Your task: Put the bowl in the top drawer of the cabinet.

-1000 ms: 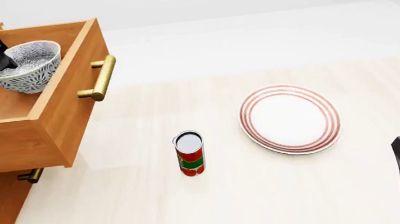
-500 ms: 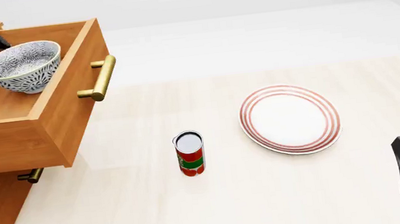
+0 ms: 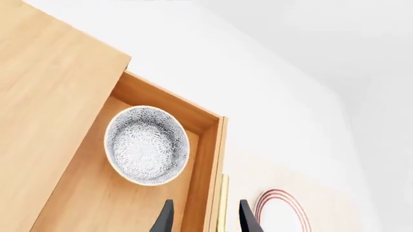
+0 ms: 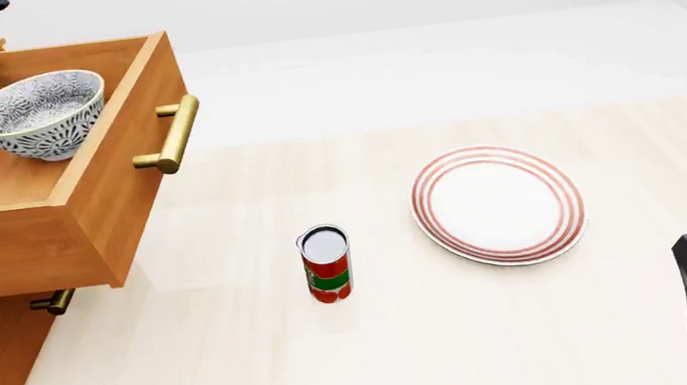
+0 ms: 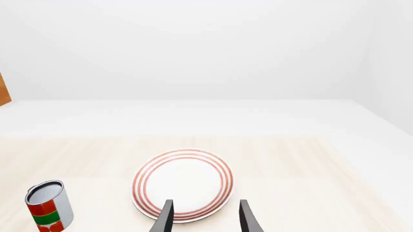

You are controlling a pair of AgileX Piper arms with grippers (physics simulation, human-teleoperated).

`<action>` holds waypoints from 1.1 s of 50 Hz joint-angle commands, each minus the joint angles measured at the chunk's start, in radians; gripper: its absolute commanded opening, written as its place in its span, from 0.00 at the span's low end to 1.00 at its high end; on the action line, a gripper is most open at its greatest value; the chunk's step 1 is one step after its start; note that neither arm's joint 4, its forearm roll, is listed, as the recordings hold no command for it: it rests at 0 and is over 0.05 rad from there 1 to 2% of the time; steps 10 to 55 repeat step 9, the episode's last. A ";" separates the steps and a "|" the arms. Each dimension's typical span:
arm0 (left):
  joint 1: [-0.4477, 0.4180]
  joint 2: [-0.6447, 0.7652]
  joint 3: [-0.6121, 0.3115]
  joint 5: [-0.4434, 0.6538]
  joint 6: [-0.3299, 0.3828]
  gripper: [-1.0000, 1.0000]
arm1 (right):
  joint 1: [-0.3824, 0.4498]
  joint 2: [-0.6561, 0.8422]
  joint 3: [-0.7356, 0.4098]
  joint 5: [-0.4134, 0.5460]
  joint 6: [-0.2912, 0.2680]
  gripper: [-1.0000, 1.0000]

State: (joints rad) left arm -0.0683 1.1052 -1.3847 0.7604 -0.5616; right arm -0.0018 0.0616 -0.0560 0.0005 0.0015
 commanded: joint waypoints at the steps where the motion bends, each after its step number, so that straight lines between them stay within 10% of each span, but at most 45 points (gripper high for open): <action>1: -0.089 -0.095 0.006 0.029 -0.033 1.00 | 0.000 0.000 0.000 0.000 0.000 1.00; 55: -0.174 -0.215 0.087 -0.007 -0.066 1.00 | 0.000 0.000 0.000 0.000 0.000 1.00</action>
